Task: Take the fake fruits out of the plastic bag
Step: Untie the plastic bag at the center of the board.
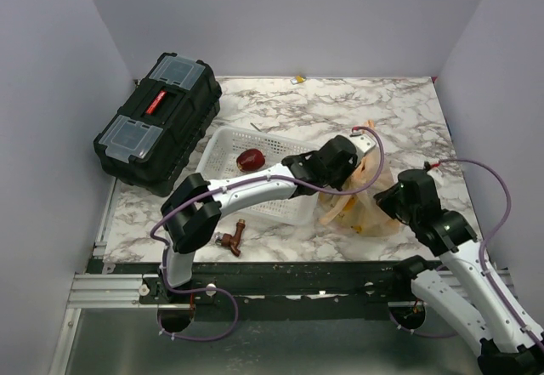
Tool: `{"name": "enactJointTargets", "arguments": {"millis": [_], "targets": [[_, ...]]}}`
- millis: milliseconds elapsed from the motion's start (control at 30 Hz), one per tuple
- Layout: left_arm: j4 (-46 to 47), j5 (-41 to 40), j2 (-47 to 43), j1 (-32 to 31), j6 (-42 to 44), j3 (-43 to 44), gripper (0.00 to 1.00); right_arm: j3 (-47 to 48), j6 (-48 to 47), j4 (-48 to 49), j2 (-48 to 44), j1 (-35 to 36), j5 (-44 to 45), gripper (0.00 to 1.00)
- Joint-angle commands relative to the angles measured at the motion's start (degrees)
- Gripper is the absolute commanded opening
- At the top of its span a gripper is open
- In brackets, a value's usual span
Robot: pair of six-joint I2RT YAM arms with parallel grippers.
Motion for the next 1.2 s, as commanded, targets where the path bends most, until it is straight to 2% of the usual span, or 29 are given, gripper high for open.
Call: {"name": "enactJointTargets", "arguments": {"millis": [0, 67, 133, 167, 200, 233, 300, 367, 433, 500, 567, 733, 800, 833, 933, 1033, 1167], "targets": [[0.7, -7.5, -3.8, 0.7, -3.9, -0.9, 0.00, 0.5, 14.6, -13.9, -1.8, 0.3, 14.5, 0.01], [1.5, -6.5, -5.4, 1.2, -5.1, -2.1, 0.00, 0.3, 18.2, -16.2, -3.7, 0.3, 17.5, 0.01], [1.7, -3.9, -6.7, 1.8, -5.8, -2.9, 0.00, 0.4, 17.8, -15.6, -5.7, 0.4, 17.3, 0.01], [2.1, -2.6, -7.3, 1.9, -5.9, -3.2, 0.00, 0.7, 13.6, -12.8, -6.4, 0.3, 14.9, 0.01], [2.2, -0.5, -7.8, 1.9, -5.7, -3.4, 0.00, 0.7, 5.4, -7.8, -6.8, 0.3, 10.3, 0.01], [2.2, 1.3, -8.1, 1.9, -5.4, -3.5, 0.00, 0.5, -0.7, -1.6, -7.2, 0.3, 3.7, 0.05], [1.7, 5.5, -8.3, 1.9, -5.4, -3.0, 0.00, 2.2, -7.3, 2.1, -5.8, 0.3, -4.5, 0.25], [0.7, 7.7, -8.1, 1.9, -6.6, -2.2, 0.00, 4.6, -10.2, 2.1, -3.5, 0.3, -7.7, 0.41], [0.2, 8.2, -7.7, 1.9, -7.7, -1.6, 0.00, 6.1, -13.0, 1.8, -0.7, 0.3, -10.6, 0.48], [-1.0, 8.5, -7.0, 2.0, -8.8, -0.4, 0.00, 6.7, -14.7, 1.4, 1.3, 0.3, -12.5, 0.64], [-2.8, 8.9, -6.1, 2.0, -9.6, 1.1, 0.00, 6.2, -15.2, 2.5, 2.3, 0.3, -13.3, 0.74], [-2.9, 10.4, -6.2, 2.0, -10.4, 1.1, 0.00, 4.5, -15.2, 5.4, 4.7, 0.3, -15.7, 0.85], [-2.9, 10.2, -6.3, 2.0, -10.3, 0.9, 0.00, 4.0, -15.0, 5.7, 6.1, 0.3, -14.6, 0.85], [-3.1, 10.1, -6.3, 2.0, -10.3, 1.0, 0.00, 3.8, -14.2, 5.6, 6.6, 0.3, -13.2, 0.81], [-3.7, 9.3, -6.2, 2.0, -10.3, 1.2, 0.00, 3.4, -11.8, 5.0, 6.5, 0.3, -7.4, 0.57], [-4.7, 6.2, -6.1, 2.0, -10.3, 1.3, 0.00, 2.4, -9.6, 5.4, 4.7, 0.3, -3.9, 0.40], [-6.4, 0.3, -6.2, 2.4, -11.2, 1.1, 0.00, 1.4, -5.1, 3.0, 3.6, 0.2, 3.3, 0.08]]}}
